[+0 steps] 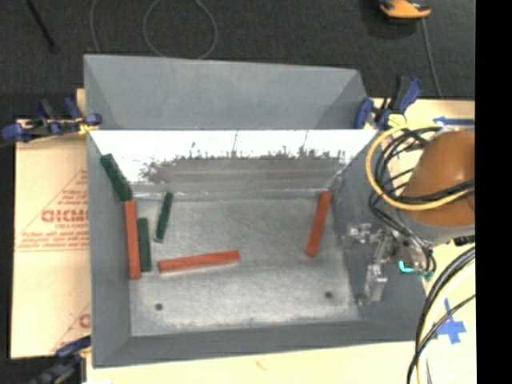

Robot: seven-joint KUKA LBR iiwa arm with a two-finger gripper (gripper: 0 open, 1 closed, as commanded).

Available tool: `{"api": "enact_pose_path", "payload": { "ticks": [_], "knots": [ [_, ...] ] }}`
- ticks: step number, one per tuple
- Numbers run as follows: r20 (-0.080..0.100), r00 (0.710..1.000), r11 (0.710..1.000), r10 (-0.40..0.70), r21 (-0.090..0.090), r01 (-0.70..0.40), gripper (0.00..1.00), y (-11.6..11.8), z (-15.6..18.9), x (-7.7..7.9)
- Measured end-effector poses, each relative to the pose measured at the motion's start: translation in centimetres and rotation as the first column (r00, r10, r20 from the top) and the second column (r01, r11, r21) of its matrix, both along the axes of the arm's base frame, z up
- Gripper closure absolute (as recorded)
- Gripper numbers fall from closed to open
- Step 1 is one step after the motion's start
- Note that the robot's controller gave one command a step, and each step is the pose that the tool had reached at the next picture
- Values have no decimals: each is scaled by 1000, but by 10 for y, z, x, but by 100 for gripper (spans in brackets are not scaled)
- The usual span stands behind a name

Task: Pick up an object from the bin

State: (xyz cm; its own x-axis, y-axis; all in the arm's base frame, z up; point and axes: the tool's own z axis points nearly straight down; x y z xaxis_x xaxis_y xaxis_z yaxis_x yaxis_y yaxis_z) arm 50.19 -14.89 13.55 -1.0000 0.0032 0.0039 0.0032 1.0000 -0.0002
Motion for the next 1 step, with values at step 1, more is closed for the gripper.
{"api": "enact_pose_path", "payload": {
  "ticks": [1],
  "knots": [
    [11, 852, 852, 524, -6, -524, 0, 6, -60, 35]
  ]
}}
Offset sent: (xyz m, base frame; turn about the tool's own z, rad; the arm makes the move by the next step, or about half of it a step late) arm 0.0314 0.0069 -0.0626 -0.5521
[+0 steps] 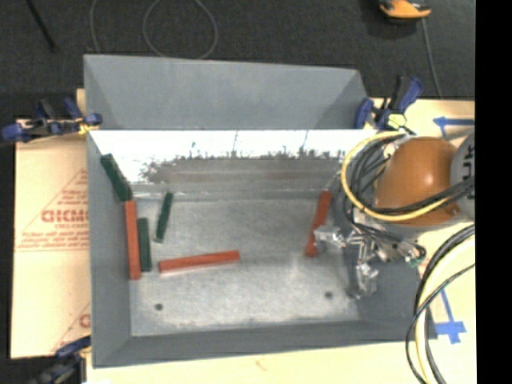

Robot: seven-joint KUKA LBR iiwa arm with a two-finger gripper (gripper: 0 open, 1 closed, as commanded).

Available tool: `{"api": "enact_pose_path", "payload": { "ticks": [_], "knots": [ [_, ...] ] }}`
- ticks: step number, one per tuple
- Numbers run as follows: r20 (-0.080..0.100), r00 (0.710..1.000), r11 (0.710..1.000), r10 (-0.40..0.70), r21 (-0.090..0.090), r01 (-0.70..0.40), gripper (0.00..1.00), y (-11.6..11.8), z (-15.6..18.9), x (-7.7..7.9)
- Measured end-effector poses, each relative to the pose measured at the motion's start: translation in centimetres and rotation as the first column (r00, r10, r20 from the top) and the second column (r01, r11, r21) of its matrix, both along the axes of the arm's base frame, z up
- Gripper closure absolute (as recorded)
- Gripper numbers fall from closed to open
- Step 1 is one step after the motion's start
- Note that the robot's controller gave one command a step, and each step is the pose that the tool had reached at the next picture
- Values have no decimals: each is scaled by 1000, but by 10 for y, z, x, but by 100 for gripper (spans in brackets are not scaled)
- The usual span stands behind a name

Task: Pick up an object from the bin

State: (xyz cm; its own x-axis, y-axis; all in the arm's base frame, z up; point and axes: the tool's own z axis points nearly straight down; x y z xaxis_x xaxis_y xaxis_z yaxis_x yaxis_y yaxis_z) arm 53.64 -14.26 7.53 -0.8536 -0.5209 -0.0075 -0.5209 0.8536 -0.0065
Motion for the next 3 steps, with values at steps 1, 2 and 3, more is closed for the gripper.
{"api": "enact_pose_path", "payload": {
  "ticks": [1, 2, 3],
  "knots": [
    [-2, 897, 897, 441, -3, -441, 0, 1, 84, 75],
    [-3, 600, 600, 800, -3, -800, 0, 60, -4, 73],
    [-3, 605, 605, 796, -5, -796, 100, 58, -2, 74]
  ]
}}
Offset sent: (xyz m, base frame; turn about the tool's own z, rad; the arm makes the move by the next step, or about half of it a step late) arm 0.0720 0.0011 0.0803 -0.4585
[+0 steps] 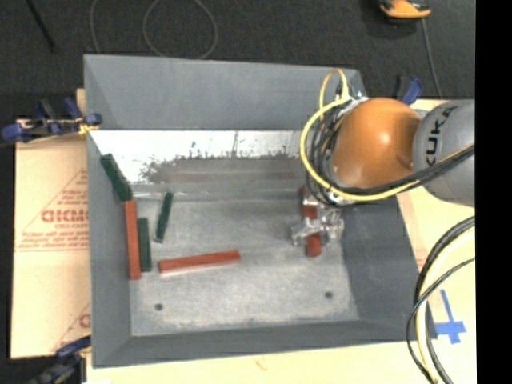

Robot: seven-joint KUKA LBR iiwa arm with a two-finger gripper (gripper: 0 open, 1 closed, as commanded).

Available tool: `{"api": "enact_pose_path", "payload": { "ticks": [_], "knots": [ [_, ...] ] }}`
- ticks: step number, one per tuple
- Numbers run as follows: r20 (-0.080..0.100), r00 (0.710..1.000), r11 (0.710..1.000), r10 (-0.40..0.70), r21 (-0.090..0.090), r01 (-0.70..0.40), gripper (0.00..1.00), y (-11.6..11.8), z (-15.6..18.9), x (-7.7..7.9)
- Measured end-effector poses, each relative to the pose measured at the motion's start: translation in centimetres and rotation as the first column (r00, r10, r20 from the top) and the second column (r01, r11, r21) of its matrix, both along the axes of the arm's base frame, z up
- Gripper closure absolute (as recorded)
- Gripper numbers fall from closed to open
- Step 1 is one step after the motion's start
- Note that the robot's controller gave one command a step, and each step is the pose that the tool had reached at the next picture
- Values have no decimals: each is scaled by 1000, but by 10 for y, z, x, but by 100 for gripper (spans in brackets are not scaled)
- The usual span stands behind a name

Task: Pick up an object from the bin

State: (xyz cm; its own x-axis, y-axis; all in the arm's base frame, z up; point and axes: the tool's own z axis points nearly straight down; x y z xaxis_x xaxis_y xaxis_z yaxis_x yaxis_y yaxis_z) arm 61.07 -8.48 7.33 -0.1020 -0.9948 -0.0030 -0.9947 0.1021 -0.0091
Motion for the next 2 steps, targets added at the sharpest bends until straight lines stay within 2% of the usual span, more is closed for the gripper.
{"api": "enact_pose_path", "payload": {
  "ticks": [1, 2],
  "knots": [
    [0, 1000, 1000, 27, -2, -27, 100, 22, 117, -18],
    [1, 1000, 1000, -5, -4, 5, 100, 1, 208, -27]
  ]
}}
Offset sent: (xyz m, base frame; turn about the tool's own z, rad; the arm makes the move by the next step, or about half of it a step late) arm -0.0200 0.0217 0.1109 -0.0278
